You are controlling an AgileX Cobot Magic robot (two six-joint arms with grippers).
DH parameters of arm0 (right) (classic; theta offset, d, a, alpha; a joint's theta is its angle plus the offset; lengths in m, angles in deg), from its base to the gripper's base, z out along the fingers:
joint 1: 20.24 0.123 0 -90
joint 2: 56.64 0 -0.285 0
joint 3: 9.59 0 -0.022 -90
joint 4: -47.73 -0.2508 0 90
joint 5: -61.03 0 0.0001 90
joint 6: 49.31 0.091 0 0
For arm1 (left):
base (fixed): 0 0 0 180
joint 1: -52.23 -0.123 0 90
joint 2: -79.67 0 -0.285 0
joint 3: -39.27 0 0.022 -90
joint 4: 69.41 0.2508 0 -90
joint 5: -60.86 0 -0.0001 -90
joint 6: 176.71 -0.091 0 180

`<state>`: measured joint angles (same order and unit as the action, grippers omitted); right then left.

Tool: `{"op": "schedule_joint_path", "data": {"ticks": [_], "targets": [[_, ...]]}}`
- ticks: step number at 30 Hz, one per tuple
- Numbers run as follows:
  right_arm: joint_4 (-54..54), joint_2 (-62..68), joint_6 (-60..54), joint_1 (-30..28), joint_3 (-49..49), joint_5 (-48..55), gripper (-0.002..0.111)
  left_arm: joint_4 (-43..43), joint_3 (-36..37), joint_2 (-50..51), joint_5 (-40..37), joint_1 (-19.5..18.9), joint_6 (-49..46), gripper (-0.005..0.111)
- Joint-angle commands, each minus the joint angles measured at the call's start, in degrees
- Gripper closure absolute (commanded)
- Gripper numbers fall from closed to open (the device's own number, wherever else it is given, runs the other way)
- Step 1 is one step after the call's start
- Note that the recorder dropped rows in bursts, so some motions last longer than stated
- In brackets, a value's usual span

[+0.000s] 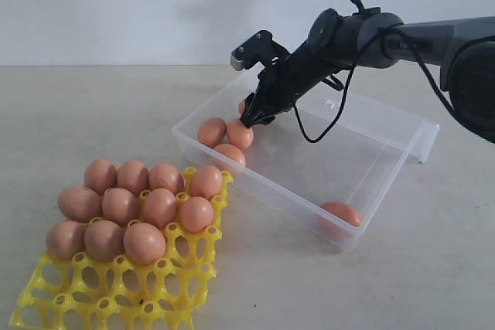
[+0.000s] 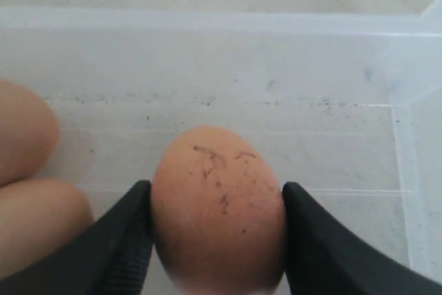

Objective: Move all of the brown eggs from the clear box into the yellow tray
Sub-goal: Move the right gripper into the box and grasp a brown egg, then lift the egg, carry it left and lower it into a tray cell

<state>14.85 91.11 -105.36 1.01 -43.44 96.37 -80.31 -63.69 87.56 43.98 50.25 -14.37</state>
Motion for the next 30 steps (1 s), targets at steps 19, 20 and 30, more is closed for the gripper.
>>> {"op": "schedule_joint_path", "data": {"ticks": [19,20,30], "targets": [[-0.2,-4.38,11.29,-0.18,1.15,4.09,0.109,0.05,0.18,-0.1,0.37,0.51,-0.26,0.111],[-1.09,-5.41,11.84,-0.18,2.51,3.01,0.109,0.05,0.18,-0.1,0.37,0.51,-0.26,0.111],[-7.54,-19.18,8.33,-0.08,28.64,-22.72,0.109,0.05,0.18,-0.1,0.37,0.51,-0.26,0.111]]}}
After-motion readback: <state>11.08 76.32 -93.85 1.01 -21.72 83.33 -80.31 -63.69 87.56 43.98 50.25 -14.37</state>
